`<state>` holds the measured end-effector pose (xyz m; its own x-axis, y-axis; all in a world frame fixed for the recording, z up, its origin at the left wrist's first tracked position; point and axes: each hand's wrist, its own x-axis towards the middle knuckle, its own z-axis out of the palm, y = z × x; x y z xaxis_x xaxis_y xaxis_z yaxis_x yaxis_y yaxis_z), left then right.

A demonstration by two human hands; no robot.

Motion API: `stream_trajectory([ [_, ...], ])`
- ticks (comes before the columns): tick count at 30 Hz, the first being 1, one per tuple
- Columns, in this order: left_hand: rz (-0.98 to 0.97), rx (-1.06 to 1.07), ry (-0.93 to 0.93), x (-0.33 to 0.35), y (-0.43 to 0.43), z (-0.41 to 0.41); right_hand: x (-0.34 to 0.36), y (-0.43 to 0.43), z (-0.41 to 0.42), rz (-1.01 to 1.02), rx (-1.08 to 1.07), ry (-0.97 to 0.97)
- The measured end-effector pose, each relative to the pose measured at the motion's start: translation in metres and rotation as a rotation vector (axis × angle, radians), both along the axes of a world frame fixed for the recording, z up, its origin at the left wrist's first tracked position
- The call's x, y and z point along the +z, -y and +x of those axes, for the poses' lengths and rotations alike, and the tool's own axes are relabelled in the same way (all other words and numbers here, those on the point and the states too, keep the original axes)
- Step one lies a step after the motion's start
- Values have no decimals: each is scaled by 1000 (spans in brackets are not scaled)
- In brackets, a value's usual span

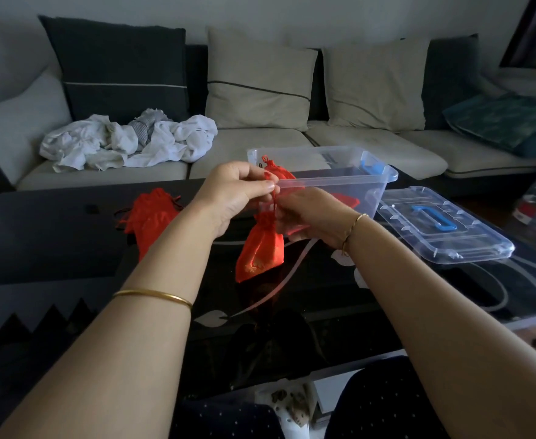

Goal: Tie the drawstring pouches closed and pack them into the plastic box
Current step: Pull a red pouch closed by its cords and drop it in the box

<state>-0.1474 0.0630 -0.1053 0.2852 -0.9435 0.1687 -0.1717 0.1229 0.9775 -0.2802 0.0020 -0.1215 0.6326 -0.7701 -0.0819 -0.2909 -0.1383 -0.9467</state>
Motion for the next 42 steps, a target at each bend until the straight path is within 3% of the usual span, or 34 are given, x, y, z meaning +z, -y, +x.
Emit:
stream_trajectory([
  [4, -76, -48, 198, 4, -1, -3, -6, 9, 9, -114, -223, 180],
  [9, -217, 94, 647, -1, 2, -6, -13, 6, 10, 111, -46, 320],
  [13, -300, 194, 764, -5, 1, -7, -16, 9, 7, 201, 35, 298],
  [19, -345, 203, 659, -8, 3, -4, -17, 10, 3, 255, 91, 275],
  [25, -197, 221, 517, -13, 6, 3, -16, 15, 1, 225, -73, 321],
  [30, 6, 196, 25, -12, 3, 3, -15, 13, 1, 311, -125, 425],
  [32, 84, 288, -58, -12, 5, 5, -14, 13, 1, 363, -123, 484],
  [38, 181, 473, -22, -15, 7, 10, -13, 14, 3, 540, -200, 604],
  [42, 249, 545, 24, -19, 9, 12, -18, 16, 7, 774, -207, 841],
])
